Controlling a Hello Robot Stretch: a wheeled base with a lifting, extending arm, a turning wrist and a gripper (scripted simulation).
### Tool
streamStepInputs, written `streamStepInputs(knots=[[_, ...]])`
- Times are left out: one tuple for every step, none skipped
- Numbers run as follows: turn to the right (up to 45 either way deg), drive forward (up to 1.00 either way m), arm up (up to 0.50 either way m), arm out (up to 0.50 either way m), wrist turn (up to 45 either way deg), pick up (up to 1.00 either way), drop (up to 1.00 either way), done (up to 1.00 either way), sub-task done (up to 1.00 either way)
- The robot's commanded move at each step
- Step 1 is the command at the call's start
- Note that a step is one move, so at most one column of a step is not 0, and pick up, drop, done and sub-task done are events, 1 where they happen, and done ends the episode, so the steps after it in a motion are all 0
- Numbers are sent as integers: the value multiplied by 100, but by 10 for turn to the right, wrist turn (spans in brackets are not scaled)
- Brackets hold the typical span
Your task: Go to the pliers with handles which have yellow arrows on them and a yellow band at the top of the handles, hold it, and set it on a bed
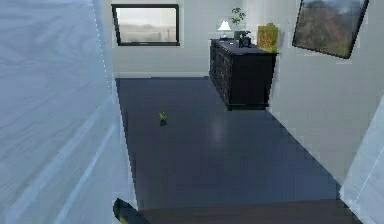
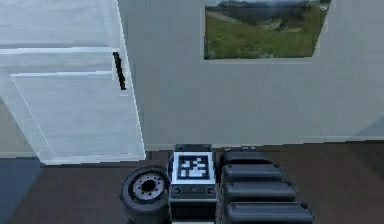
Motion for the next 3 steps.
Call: streamStepInputs(knots=[[0,100,0,0,0,0,0,0,0],[0,40,0,0,0,0,0,0,0],[-420,0,0,0,0,0,0,0,0]])
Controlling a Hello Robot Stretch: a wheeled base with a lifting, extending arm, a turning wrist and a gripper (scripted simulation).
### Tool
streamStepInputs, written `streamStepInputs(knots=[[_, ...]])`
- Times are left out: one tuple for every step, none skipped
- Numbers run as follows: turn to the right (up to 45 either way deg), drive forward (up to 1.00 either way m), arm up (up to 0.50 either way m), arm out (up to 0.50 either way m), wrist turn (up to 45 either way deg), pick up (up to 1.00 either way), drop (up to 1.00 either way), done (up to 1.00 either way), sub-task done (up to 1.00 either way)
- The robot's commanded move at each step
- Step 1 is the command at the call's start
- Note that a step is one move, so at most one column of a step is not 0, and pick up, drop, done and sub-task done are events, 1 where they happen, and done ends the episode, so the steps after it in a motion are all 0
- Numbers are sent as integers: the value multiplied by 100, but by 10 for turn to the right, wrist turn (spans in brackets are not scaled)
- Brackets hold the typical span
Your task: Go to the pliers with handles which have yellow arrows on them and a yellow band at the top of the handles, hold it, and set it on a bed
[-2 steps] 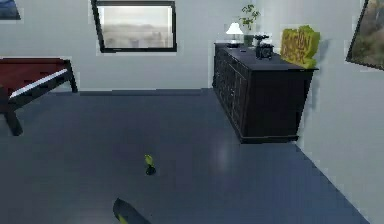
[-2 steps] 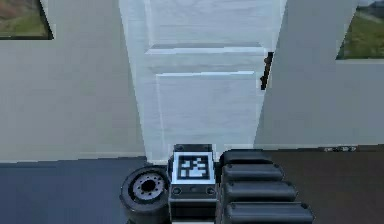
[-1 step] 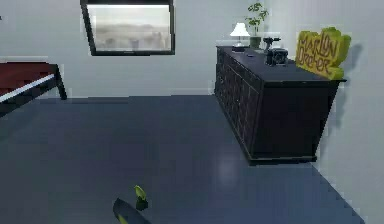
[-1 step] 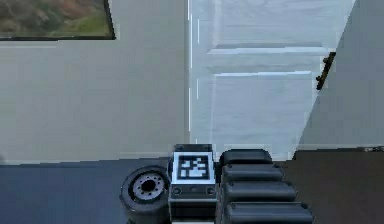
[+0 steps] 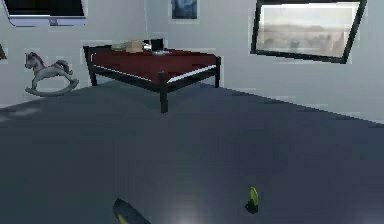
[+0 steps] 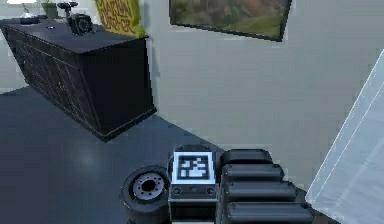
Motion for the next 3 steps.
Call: streamStepInputs(knots=[[0,40,0,0,0,0,0,0,0],[-300,0,0,0,0,0,0,0,0],[0,100,0,0,0,0,0,0,0]])
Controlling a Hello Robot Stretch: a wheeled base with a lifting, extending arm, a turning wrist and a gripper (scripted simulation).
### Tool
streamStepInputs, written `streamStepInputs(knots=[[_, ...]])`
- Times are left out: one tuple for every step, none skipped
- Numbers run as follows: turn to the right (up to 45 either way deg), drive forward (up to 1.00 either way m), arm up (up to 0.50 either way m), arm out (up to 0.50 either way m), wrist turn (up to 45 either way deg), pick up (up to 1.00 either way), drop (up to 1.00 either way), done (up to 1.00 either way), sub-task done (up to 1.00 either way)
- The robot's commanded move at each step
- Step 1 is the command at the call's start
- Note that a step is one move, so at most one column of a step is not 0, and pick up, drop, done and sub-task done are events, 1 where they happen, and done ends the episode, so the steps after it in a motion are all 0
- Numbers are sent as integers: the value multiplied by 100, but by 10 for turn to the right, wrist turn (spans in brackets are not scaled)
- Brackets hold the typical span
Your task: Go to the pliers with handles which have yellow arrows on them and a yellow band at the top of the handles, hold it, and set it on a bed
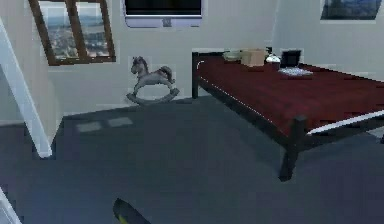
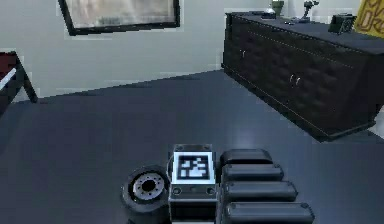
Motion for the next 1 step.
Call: streamStepInputs(knots=[[0,100,0,0,0,0,0,0,0]])
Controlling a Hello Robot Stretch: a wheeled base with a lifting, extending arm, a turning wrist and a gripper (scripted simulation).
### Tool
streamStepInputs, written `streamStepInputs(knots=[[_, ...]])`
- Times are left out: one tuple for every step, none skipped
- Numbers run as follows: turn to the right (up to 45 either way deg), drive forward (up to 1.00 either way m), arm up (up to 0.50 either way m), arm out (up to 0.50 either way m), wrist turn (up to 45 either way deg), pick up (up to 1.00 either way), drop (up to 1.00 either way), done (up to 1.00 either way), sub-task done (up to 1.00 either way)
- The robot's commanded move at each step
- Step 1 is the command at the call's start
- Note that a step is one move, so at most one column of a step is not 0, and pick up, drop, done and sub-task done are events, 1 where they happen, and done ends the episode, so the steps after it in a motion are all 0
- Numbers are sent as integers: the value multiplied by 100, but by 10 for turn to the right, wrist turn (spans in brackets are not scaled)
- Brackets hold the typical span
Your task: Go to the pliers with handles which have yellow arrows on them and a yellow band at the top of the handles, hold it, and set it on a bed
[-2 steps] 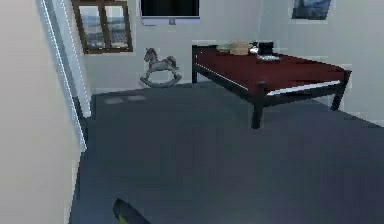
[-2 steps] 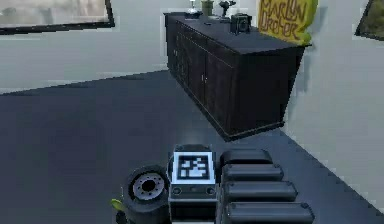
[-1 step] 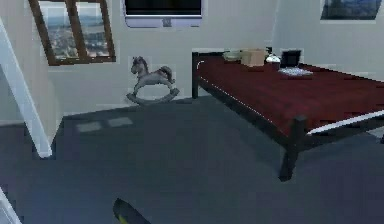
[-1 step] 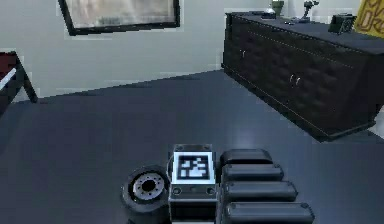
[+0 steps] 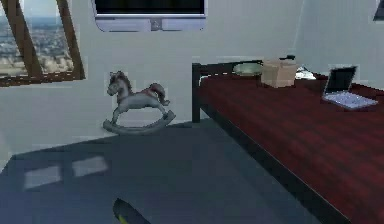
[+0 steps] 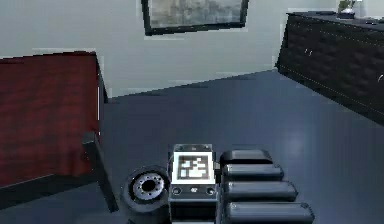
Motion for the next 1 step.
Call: streamStepInputs(knots=[[-30,0,0,0,0,0,0,0,0]])
